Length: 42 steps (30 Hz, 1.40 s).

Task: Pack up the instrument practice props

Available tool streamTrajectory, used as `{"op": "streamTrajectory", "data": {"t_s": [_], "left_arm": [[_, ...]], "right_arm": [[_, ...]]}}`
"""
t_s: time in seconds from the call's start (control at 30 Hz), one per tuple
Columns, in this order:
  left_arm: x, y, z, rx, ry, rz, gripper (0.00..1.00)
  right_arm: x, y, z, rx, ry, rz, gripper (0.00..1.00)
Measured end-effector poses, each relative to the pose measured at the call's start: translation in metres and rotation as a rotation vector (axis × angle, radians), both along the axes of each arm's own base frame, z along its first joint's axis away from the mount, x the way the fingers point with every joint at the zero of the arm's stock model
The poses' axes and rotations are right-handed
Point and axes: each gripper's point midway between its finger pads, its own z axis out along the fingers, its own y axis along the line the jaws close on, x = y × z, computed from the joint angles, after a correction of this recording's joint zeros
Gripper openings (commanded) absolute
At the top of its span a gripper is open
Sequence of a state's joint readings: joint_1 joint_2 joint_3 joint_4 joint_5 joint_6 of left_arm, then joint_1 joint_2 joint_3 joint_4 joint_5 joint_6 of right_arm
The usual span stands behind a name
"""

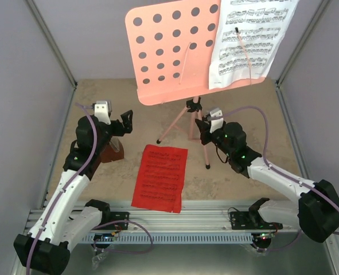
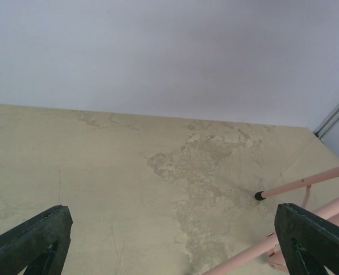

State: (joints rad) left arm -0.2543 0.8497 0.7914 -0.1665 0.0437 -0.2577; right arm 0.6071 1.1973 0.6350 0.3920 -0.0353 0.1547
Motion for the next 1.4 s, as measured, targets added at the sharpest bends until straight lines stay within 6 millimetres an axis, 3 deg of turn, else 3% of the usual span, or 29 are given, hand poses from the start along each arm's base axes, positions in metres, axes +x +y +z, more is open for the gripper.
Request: {"op": "streamTrajectory", "data": {"t_s": [0.37, 0.87, 0.93, 1.23, 1.4], "left_arm": [[0.0, 0.004, 0.0, 0.004, -0.002, 0.02, 0.99], [0.001, 0.011, -0.002, 0.024, -0.004, 0.059, 0.99], [0.001, 0.011, -0.003, 0.027, -0.004, 0.061, 0.99], [0.001, 0.013, -0.006, 0.034, 0.003, 0.068, 0.99], [-0.001, 0.016, -0.004, 0.038, -0.005, 0.081, 0.99]], "right_arm": [[0.008, -0.026, 0.001, 0.018, 0.02, -0.279, 0.0], [0.016, -0.004, 0.001, 0.047, 0.068, -0.405, 0.05], [0.017, -0.002, 0.0, 0.041, 0.071, -0.402, 0.09], [0.016, 0.003, -0.003, 0.057, 0.097, -0.379, 0.44], [0.013, 0.007, -0.004, 0.062, 0.108, -0.353, 0.67]]}}
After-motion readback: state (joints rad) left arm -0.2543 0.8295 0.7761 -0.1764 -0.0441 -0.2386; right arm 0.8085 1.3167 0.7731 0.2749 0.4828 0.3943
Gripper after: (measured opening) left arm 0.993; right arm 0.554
